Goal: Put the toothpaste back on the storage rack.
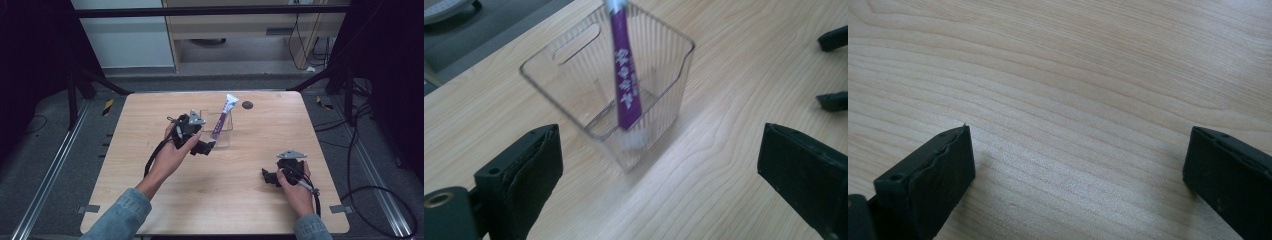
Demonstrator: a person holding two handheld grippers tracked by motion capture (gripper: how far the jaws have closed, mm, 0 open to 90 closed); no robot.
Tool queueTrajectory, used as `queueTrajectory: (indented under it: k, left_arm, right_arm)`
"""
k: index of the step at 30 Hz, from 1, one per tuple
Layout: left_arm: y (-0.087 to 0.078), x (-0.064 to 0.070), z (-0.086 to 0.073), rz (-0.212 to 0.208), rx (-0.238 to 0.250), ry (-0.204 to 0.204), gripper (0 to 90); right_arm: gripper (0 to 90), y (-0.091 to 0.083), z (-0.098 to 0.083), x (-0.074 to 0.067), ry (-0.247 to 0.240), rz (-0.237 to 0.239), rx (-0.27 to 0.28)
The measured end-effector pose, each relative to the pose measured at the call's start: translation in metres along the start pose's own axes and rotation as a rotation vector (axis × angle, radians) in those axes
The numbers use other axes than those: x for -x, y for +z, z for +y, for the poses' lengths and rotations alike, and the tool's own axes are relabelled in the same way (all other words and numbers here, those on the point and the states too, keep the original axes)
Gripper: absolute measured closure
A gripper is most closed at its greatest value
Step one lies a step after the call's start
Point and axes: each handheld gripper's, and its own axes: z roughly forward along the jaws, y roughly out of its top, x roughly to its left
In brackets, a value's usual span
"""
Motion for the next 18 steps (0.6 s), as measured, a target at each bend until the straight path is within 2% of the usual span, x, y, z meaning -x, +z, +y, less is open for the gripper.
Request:
queueTrajectory:
  k: [2,5,13,18]
  left_arm:
    - [-0.002,-0.003,-0.007,0.019,-0.007,0.006,4.2]
    - [-0.005,-0.009,-0.019,0.021,-0.026,0.0,4.2]
    - [-0.009,-0.024,-0.042,0.035,-0.045,-0.034,4.0]
    - [-0.006,-0.035,-0.056,0.04,-0.063,-0.069,4.0]
  right_arm:
    - [0.5,0.0,0.0,0.0,0.0,0.001,0.001]
    - [0.5,0.0,0.0,0.0,0.0,0.001,0.001]
    - [0.6,-0.001,0.0,0.0,-0.003,0.005,0.001]
    - [0.6,-0.001,0.0,0.0,-0.004,0.006,0.001]
